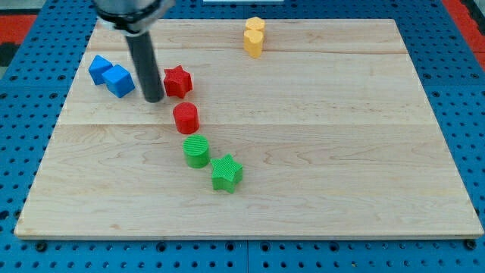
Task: Push the blue cube above the red star
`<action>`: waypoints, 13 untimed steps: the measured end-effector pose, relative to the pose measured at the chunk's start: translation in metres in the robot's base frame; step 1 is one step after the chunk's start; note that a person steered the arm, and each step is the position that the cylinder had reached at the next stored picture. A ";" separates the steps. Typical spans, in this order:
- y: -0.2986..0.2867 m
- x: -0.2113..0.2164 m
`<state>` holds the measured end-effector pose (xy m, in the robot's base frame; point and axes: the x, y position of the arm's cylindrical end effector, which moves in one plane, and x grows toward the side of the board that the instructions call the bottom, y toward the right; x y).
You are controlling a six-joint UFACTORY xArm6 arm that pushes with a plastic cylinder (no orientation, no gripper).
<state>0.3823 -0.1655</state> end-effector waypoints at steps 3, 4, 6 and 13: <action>-0.035 -0.041; -0.079 -0.030; -0.125 -0.056; -0.079 -0.030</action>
<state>0.3523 -0.2448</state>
